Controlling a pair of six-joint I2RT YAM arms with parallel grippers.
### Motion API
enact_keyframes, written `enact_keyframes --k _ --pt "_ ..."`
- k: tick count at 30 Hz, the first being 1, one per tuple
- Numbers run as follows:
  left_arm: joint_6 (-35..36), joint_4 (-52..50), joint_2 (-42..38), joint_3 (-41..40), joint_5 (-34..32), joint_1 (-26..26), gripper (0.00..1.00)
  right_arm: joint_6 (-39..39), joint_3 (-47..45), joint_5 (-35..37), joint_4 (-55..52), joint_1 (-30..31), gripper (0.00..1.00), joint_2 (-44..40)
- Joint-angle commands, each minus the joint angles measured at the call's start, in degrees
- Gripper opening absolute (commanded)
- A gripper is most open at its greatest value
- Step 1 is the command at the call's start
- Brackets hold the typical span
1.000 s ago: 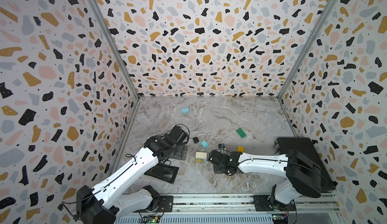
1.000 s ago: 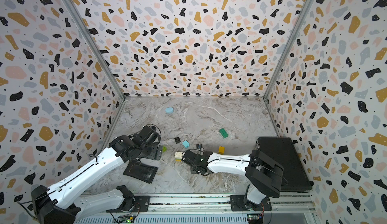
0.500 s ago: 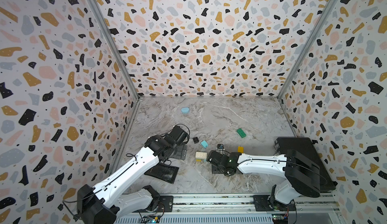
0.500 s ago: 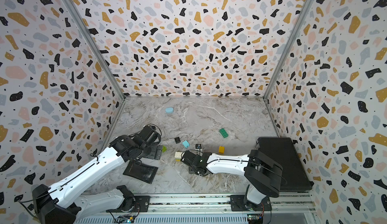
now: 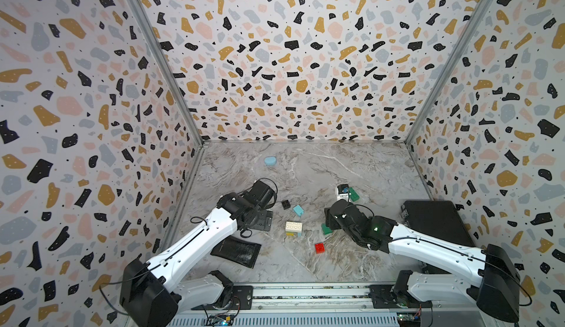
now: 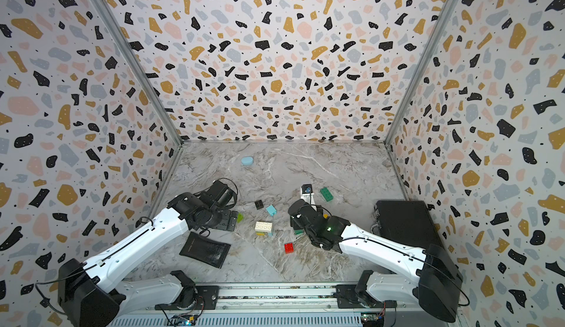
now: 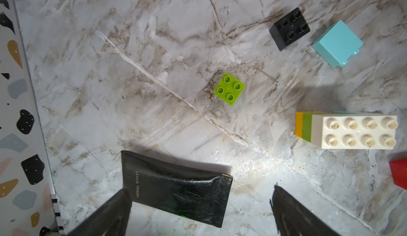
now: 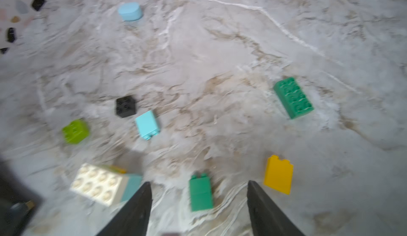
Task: Assemble the letter h with lego
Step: Pick up the lego brick from the center of the board.
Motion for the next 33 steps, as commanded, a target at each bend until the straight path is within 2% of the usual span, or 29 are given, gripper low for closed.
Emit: enact_keyframes --k 1,4,7,10,13,15,18,26,28,33 --pt "-0.8 2.2 3.9 1.2 7.1 2.8 0.99 -5.9 -7.2 4.1 9.1 -2.3 0.69 1.1" --pt "-7.2 0.2 11.4 7.9 10.3 3.6 1.00 -6.4 -6.7 0.7 8.6 -4.6 0.68 1.5" --pt "-12.7 0.8 18.9 15.4 13.4 3.7 1.00 -6.6 -6.6 1.3 9.2 -5.0 0.68 2.5" --pt "-16.8 -0.4 26.8 23.6 11.0 3.8 0.99 -6.6 -6.1 -0.7 9.9 -5.1 0.68 4.3" --pt "-19.7 -0.1 35.3 29.5 12.9 3.9 0.99 -6.3 -5.2 -1.6 9.5 -5.2 0.67 6.0" --pt "-21.0 -1.4 40.5 33.8 13.3 3.9 0.97 -6.2 -4.9 -2.0 9.6 -5.2 0.66 6.6" --pt "-23.6 -2.9 46.8 38.9 12.8 4.3 0.87 -6.3 -4.8 -2.5 9.9 -5.2 0.66 6.9" --pt "-28.5 -0.6 53.5 43.5 16.1 4.7 0.76 -6.5 -4.7 -2.4 9.7 -5.2 0.66 6.9" --pt "-29.1 0.5 53.9 43.0 16.7 4.7 0.70 -6.5 -4.7 -2.2 9.7 -5.3 0.66 7.1" --pt "-30.0 2.1 54.4 41.9 16.6 4.8 0.65 -6.7 -4.6 -1.9 9.3 -5.4 0.66 7.1"
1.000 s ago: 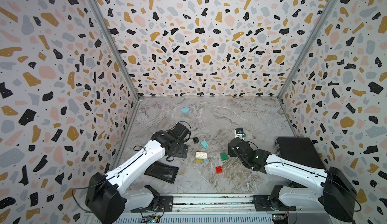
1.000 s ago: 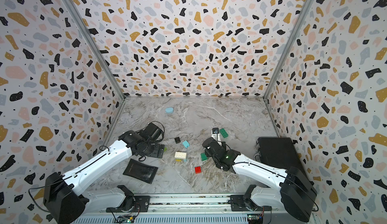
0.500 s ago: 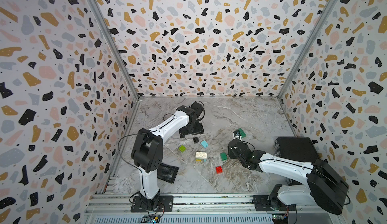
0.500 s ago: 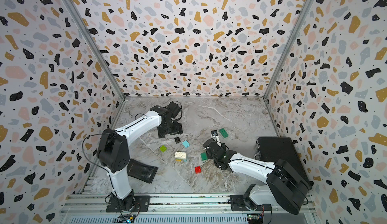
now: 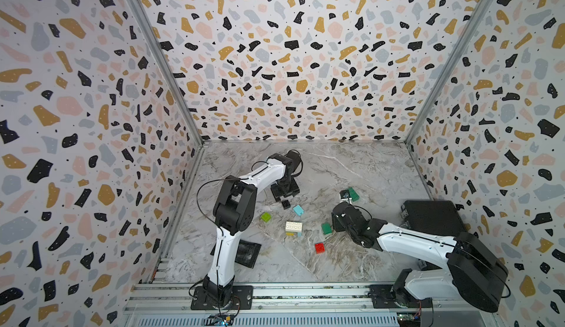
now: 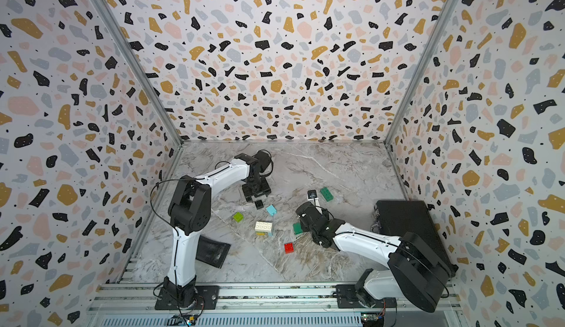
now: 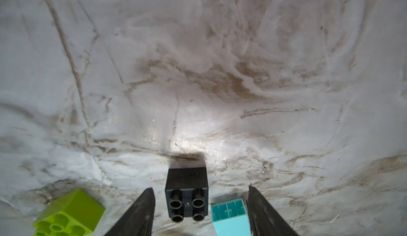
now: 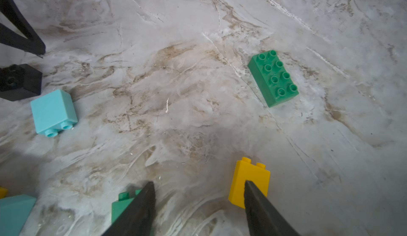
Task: Assemble the letter h with lego
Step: Pick up the lego brick from the center of the board.
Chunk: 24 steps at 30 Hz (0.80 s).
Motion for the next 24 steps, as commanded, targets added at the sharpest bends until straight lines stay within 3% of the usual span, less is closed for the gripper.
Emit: enact_keyframes --k 1,17,24 --pt "-1.4 0.3 0.9 0.2 0.5 0.3 0.65 -0.6 2.0 0.7 -0.4 -0.3 0.66 -0.1" --pt "-0.9 3.0 -1.3 -6.4 1.5 0.3 0.61 -1.0 2.5 1.0 -1.1 -0.5 0.66 0.8" --pt "-0.3 3.5 -1.6 -7.4 2.1 0.2 0.46 -1.0 2.7 0.8 -1.2 -0.7 0.66 1.2"
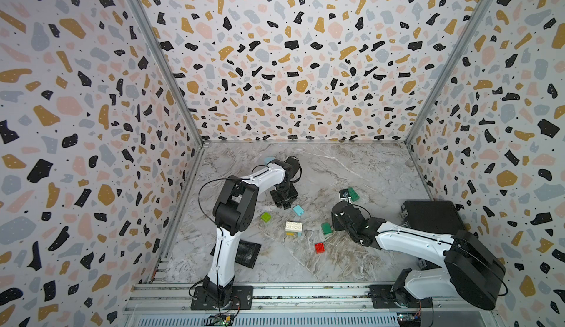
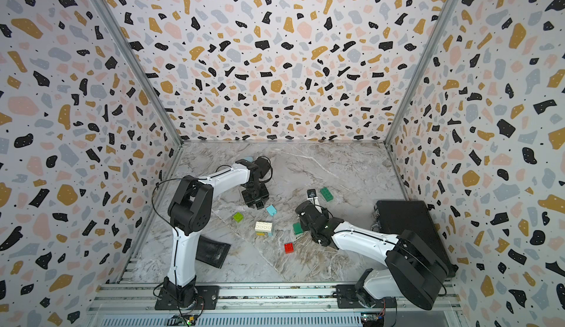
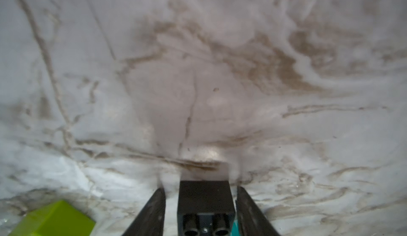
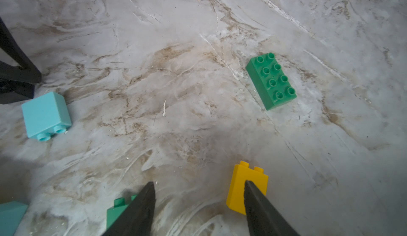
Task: Assemble the letter h with lego
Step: Pick up the lego brick from the center of the board, then assemble the lego brick with the lego brick.
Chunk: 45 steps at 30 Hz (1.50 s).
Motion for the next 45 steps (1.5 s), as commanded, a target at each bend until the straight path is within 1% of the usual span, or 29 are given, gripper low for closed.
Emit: enact_keyframes --k 1,2,4,6,7,9,11,13,16,18,20,23,27,31,34,35,37,45 --pt "0.6 0.2 -1.4 -1.0 0.3 0.1 0.42 -0.3 1.8 0.4 -1.1 -0.2 0.66 0.0" --pt "0.9 -0.2 -1.5 -0.8 0.3 0.1 0.35 -0.3 1.9 0.2 -1.1 -0.2 0.66 0.1" --pt "2.4 -1.9 -2.1 0.4 -0.4 0.1 0.25 -0.4 2.1 0.2 -1.2 -0.2 0.65 0.4" --pt "4.7 -5.2 -3.8 2.3 -2.0 0.1 0.14 -0.4 2.2 0.4 -1.4 -0.2 0.66 0.6" --pt "7.1 -6.8 -4.9 3.0 -3.1 0.1 0.11 -0.2 2.2 0.4 -1.4 -0.4 0.66 0.6" --pt "9.5 -9.5 -9.0 3.1 -4.5 -0.5 0.06 0.3 2.2 -0.4 -1.5 -1.0 0.66 0.6" --pt "10.3 -10.7 -13.6 1.8 -5.5 -1.7 0.02 1.0 2.0 -1.4 -1.3 -1.8 0.65 0.8" --pt "10.3 -11.3 -17.9 -0.1 -5.0 -3.4 0.00 1.7 2.0 -2.1 -1.4 -2.7 0.64 0.9" --pt "7.8 -11.0 -23.7 -3.4 -3.5 -7.6 0.00 2.7 1.6 -2.6 -1.7 -4.1 0.63 0.4" --pt "3.8 -9.0 -27.1 -6.1 -1.4 -11.4 0.02 3.8 0.7 -3.0 -1.7 -5.8 0.63 -0.4" --pt "-0.1 -4.6 -29.2 -9.3 0.8 -15.5 0.02 5.1 -0.3 -3.5 -1.9 -7.6 0.62 -1.4" --pt "-5.3 -0.9 -29.1 -11.6 1.7 -22.1 0.02 7.5 -2.1 -5.1 -2.2 -11.6 0.61 -3.2" --pt "-9.8 1.9 -25.2 -12.4 1.3 -27.9 0.03 10.6 -4.7 -8.6 -2.0 -16.8 0.61 -5.3" --pt "-12.2 4.1 -20.0 -12.1 2.6 -29.8 0.02 11.7 -5.9 -10.8 -1.5 -19.2 0.60 -6.0" --pt "-13.4 4.6 -16.5 -10.8 3.9 -30.8 0.00 11.7 -5.9 -11.4 -1.4 -19.5 0.60 -5.9" --pt "-13.5 3.7 -15.5 -10.0 3.4 -31.2 0.00 11.7 -5.9 -11.6 -1.3 -19.4 0.60 -5.8" --pt "-13.9 2.1 -14.0 -8.6 2.2 -31.7 0.00 11.6 -5.8 -11.9 -1.1 -19.5 0.59 -5.7" --pt "-16.0 0.5 -11.2 -7.8 2.0 -32.5 0.00 11.4 -5.6 -13.2 -0.7 -19.5 0.58 -5.4"
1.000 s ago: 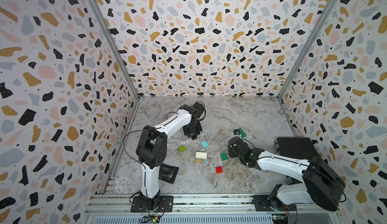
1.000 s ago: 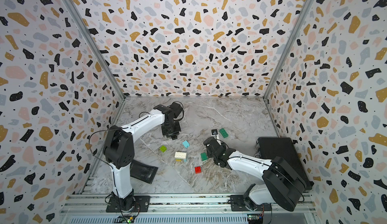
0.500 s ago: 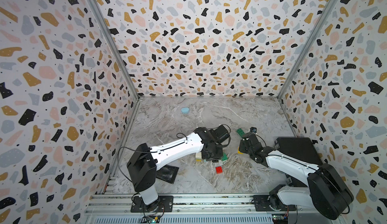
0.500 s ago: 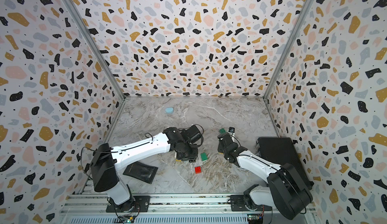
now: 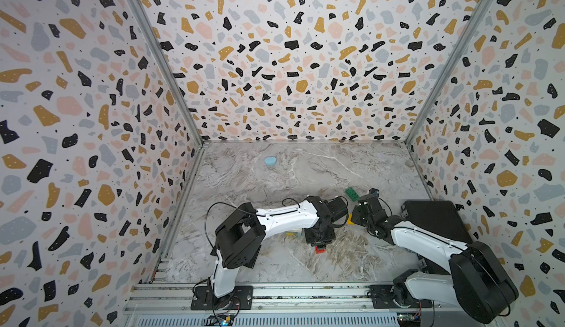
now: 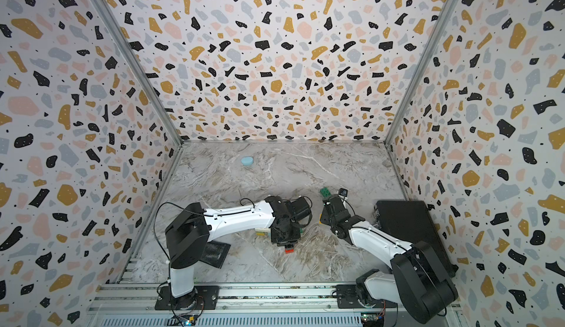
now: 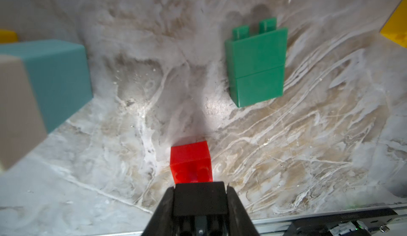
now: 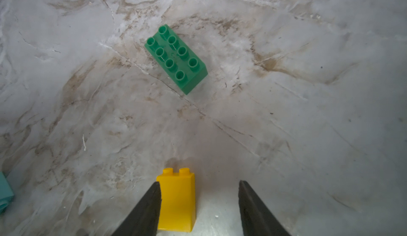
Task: Assemble the letter h with lego
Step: Assemble the lego brick with the lego brick.
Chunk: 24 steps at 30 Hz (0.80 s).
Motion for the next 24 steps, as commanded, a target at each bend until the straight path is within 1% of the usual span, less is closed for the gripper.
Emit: enact_keyframes --k 1,9,18,24 --pt "-1.5 -2.2 1.3 1.8 -0.6 -0.4 0.00 0.3 0.3 -0.7 -0.2 -0.3 0.58 -0.6" --pt "-3.4 -3.5 2.6 1.7 -0.5 -1.1 0.00 0.1 0.6 -1.5 -0.2 -0.2 0.56 -0.2" --pt "-4.0 -4.4 5.3 2.4 -2.0 -1.2 0.00 -0.1 0.4 -2.3 -0.2 -0.3 0.56 -0.4" --pt "-4.5 -4.2 5.5 2.1 -3.8 -0.9 0.00 -0.2 0.3 -3.1 0.3 -0.3 0.55 -0.2"
